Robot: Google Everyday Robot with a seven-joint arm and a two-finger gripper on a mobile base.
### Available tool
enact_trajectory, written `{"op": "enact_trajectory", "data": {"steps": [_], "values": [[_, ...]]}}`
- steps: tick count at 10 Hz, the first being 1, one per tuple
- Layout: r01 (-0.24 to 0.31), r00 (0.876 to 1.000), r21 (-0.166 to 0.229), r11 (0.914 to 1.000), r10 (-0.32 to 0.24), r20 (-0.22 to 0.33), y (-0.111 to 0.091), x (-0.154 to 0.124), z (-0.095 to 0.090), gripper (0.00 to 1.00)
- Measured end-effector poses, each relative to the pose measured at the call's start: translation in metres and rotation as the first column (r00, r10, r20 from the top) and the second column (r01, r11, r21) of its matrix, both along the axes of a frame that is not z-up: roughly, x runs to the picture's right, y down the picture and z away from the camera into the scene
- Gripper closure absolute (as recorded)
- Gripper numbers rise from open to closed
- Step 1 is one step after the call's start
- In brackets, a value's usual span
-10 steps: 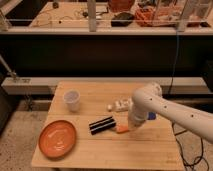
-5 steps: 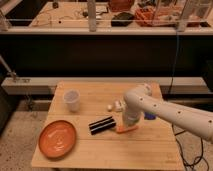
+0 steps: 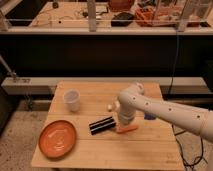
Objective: Push the eraser across the table
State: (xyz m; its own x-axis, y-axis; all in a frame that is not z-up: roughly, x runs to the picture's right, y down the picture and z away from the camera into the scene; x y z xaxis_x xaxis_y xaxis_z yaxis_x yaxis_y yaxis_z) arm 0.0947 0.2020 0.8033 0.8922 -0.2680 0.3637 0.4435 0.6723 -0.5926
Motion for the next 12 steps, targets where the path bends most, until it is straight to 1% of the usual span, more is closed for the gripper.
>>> {"op": "enact_trajectory", "data": {"steps": [2,4,7,8,12], "values": [[0.015,1.0,-0.003,0.9999,-0.015,0.007,0.001,0.0,0.003,0.97],[0.036,0.999,-0.008,0.9993,-0.035,0.029,0.001,-0.015,0.011,0.97],[0.054,0.998,-0.01,0.9985,-0.054,0.039,0.0,-0.019,0.016,0.97],[0.066,0.997,-0.004,0.9978,-0.066,0.047,-0.002,-0.023,0.019,0.97],[0.065,0.997,-0.007,0.9979,-0.065,0.047,-0.002,-0.023,0.017,0.97]]}}
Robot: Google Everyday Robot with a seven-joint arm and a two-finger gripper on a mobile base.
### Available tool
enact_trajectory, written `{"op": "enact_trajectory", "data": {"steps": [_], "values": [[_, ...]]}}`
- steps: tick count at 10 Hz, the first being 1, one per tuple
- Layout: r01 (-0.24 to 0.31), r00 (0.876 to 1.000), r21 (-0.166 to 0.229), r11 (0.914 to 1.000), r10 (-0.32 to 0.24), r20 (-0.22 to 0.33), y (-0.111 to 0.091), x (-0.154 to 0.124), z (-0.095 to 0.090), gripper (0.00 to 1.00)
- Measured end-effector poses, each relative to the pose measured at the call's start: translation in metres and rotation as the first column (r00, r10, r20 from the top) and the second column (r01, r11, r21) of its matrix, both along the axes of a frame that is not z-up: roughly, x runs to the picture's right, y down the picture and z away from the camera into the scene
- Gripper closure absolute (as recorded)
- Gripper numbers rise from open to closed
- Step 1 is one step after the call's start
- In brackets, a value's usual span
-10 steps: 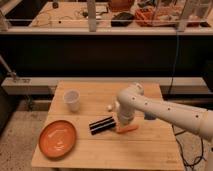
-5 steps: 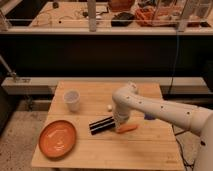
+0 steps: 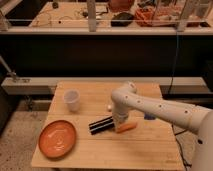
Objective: Push the eraser across the table
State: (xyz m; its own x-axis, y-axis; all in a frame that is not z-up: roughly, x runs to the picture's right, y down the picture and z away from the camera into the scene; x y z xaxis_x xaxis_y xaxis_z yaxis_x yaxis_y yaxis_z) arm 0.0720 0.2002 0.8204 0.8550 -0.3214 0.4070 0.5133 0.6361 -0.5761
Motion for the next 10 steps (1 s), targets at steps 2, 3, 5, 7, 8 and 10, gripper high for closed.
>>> {"op": "enact_trajectory", "data": {"steps": [2,3,5,7,8,10], "values": [[0.024,1.0,0.002,0.9997,-0.024,0.012,-0.001,-0.011,0.003,0.97],[0.027,0.999,0.003,0.9996,-0.027,0.023,0.0,-0.017,0.003,0.97],[0.035,0.999,-0.005,0.9994,-0.035,0.012,0.002,-0.011,0.003,0.97],[0.07,0.997,0.003,0.9976,-0.07,0.034,0.001,-0.029,0.008,0.97],[0.08,0.996,0.005,0.9967,-0.081,0.038,0.001,-0.039,0.009,0.97],[0.101,0.994,0.006,0.9948,-0.101,0.051,0.003,-0.052,0.009,0.97]]}}
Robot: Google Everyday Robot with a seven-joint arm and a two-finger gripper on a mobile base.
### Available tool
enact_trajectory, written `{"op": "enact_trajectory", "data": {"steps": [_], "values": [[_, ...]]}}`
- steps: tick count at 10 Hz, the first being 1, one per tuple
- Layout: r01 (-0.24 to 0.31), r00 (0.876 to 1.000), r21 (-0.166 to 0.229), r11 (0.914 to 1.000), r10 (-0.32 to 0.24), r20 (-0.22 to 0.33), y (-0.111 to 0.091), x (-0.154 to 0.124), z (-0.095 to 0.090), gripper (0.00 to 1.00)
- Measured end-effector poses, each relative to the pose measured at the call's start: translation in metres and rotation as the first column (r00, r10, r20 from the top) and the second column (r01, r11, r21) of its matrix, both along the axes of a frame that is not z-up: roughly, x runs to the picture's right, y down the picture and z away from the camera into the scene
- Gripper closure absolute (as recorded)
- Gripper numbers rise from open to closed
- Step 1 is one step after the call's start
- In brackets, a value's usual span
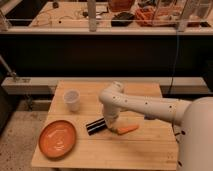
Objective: Push the eraser across the table
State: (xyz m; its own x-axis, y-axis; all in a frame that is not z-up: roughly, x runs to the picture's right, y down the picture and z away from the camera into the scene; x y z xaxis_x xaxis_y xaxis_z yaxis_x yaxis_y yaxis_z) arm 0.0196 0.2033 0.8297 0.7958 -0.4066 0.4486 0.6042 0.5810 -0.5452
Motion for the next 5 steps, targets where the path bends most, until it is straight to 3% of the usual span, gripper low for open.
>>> {"op": "enact_trajectory", "data": {"steps": [2,5], "values": [[0.025,1.0,-0.002,0.9997,-0.025,0.008,0.003,-0.001,-0.001,0.97],[0.068,0.997,0.004,0.9977,-0.068,0.027,0.004,-0.027,-0.001,0.97]]}}
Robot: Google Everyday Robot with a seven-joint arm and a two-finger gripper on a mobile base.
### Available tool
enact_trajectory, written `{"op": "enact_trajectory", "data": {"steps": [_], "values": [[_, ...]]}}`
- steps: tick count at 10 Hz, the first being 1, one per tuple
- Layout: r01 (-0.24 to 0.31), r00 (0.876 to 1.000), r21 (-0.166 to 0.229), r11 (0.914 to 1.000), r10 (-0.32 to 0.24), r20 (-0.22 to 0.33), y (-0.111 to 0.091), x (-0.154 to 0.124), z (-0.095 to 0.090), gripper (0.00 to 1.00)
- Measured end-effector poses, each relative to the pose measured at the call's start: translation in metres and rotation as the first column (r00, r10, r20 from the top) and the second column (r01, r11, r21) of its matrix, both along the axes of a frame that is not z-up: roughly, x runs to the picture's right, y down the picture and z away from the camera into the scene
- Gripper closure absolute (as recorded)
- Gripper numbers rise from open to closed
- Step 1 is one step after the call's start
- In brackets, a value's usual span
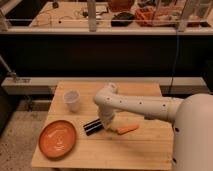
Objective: Push the eraser across the table
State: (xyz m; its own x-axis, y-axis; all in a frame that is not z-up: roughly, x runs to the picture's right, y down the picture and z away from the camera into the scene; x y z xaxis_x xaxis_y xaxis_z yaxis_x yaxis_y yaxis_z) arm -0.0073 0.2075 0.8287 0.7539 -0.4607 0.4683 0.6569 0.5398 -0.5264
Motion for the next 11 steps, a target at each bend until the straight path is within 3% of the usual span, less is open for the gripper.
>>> {"op": "enact_trajectory", "data": {"steps": [11], "values": [[0.065,0.997,0.02,0.9977,-0.066,0.038,-0.002,-0.021,0.003,0.97]]}}
